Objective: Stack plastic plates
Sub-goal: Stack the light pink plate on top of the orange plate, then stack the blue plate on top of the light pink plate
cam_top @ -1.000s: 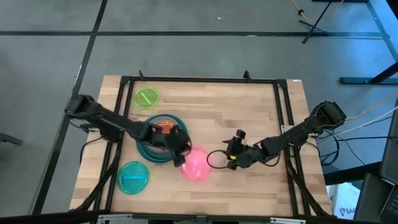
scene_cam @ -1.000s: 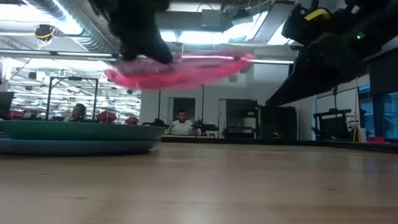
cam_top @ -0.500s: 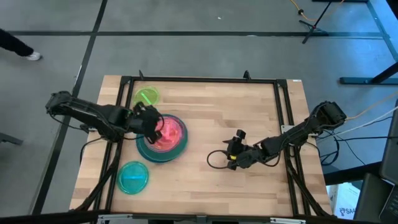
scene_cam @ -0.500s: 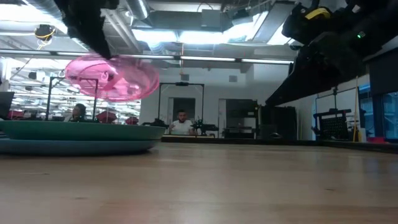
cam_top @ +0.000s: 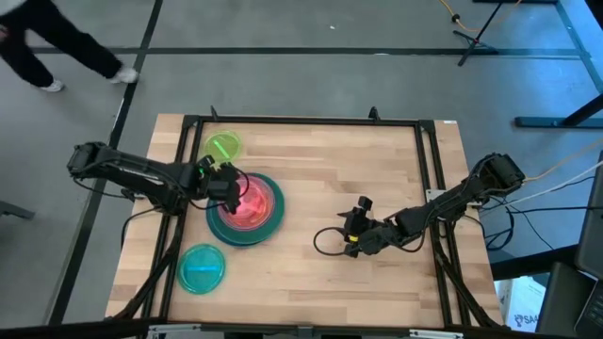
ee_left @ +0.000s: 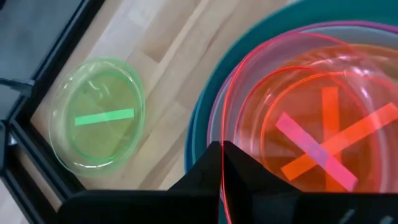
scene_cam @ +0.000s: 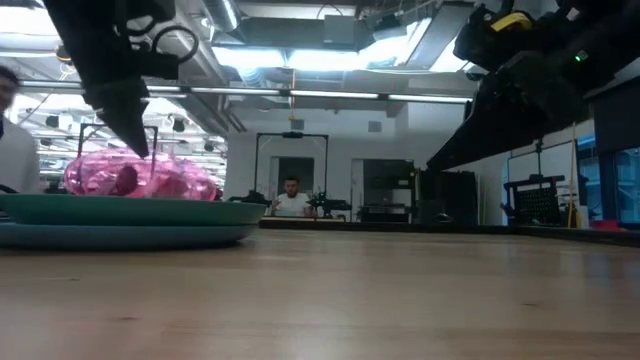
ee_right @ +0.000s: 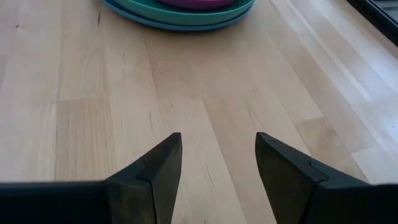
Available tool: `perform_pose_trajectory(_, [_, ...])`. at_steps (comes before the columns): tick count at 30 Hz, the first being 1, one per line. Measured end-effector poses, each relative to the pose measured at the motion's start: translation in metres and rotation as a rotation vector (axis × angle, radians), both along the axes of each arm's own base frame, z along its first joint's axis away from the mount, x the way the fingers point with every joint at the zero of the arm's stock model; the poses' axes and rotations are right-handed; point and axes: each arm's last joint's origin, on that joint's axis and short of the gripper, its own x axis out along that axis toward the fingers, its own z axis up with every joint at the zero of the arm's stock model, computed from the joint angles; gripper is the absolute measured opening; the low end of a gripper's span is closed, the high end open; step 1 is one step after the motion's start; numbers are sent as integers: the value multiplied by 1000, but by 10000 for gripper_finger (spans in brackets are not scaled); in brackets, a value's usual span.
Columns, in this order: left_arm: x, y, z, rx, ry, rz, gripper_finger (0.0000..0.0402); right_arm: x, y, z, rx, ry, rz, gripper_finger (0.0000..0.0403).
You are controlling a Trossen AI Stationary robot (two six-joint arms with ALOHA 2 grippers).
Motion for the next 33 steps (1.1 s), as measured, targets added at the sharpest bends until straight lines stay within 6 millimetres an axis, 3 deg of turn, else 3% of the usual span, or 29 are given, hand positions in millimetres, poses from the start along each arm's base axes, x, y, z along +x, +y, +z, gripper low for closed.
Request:
perform_pose_trajectory(5, [0,0,-5,-1,-5,0,14,0,0,0,0,0,0,195])
perform_pose_trajectory(12, [0,-1,-6,-74,13,-30,87,0,0,0,0,0,0,195])
perform_pose_trajectory(17, [3,-7,12,-94,19,-97,118,0,0,0,0,0,0,195])
perform_pose_trajectory(23, [7,-30,31,-239,-24,-245,119,0,0,0,0,0,0,195])
perform_pose_trajectory(27, [4,-53,29,-395,-31,-348,118,0,0,0,0,0,0,195])
perform_pose_trajectory(33, [-12,-83,14,-561,36,-354,118,0,0,0,2,-1,-1,195])
